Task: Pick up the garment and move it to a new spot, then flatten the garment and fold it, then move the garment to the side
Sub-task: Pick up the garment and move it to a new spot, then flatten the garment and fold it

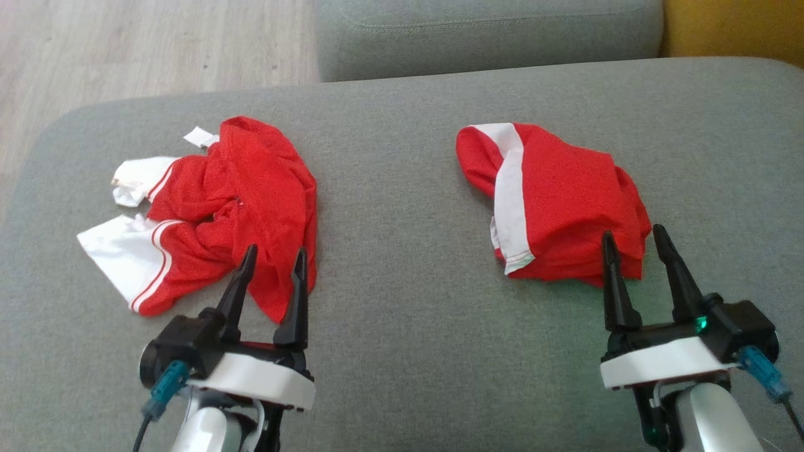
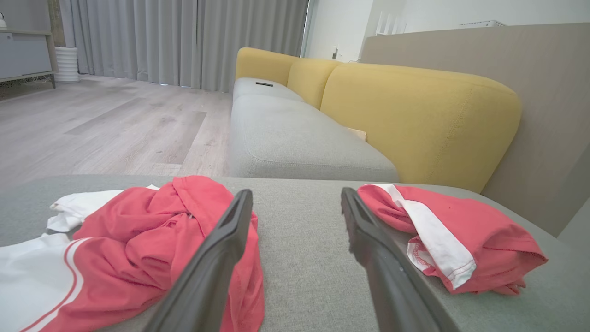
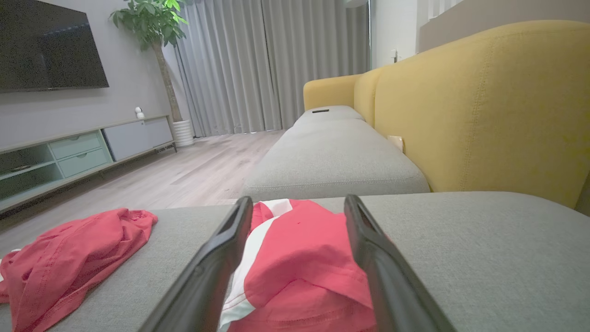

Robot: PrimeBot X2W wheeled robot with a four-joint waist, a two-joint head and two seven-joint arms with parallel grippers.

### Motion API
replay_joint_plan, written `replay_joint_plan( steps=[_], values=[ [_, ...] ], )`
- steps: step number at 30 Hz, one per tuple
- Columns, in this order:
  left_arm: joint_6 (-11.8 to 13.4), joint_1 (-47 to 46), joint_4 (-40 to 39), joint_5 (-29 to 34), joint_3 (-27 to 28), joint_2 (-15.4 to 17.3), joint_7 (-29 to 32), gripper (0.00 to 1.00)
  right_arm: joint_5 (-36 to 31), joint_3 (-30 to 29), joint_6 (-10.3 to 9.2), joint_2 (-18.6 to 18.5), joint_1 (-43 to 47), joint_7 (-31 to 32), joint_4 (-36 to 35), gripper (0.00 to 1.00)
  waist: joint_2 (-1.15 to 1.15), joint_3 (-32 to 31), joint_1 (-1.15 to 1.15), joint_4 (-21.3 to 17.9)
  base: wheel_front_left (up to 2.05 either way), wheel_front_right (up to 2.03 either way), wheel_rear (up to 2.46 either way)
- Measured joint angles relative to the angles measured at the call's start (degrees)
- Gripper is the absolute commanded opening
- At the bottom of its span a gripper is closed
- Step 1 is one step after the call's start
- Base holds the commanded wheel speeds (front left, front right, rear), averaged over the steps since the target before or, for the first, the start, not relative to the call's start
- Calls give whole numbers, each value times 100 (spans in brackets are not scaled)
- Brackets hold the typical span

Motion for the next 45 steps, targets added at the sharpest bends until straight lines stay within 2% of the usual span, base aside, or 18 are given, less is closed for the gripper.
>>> replay_joint_plan(
  steps=[6,13,18,26,27,28,29,36,45],
  values=[
    [-152,-46,-5,99,-57,-23,0,100,-371,193,0,-1,-45,0,35,100,0,110,0,128,0,0,0],
    [-116,-180,-4,-87,-256,-29,0,100,-1073,428,0,-1,-511,96,928,100,0,279,0,411,0,0,0],
    [-73,-220,18,-112,-357,-31,0,100,-1803,276,0,-4,-982,391,1731,100,0,424,0,678,0,0,0],
    [-29,-311,15,-169,-403,-35,0,100,-2237,-109,0,-4,-1254,514,2488,100,0,595,0,877,0,0,0],
    [-13,-312,14,-169,-404,-35,0,100,-2236,-144,0,-4,-1302,515,2560,96,0,612,0,877,0,0,0],
    [-5,-315,14,-169,-405,-35,0,100,-2238,-183,1,-4,-1356,517,2625,31,0,630,0,873,0,0,0],
    [2,-317,15,-169,-408,-35,0,100,-2283,-203,0,-5,-1397,514,2666,0,0,642,0,863,0,0,0],
    [5,-393,30,-169,-413,-40,0,100,-2260,-479,1,-4,-1544,227,2722,0,0,608,0,731,0,0,0],
    [7,-390,58,-213,-417,-40,0,100,-2057,-993,1,-5,-2065,77,2336,0,0,381,0,641,0,0,0]
  ],
)
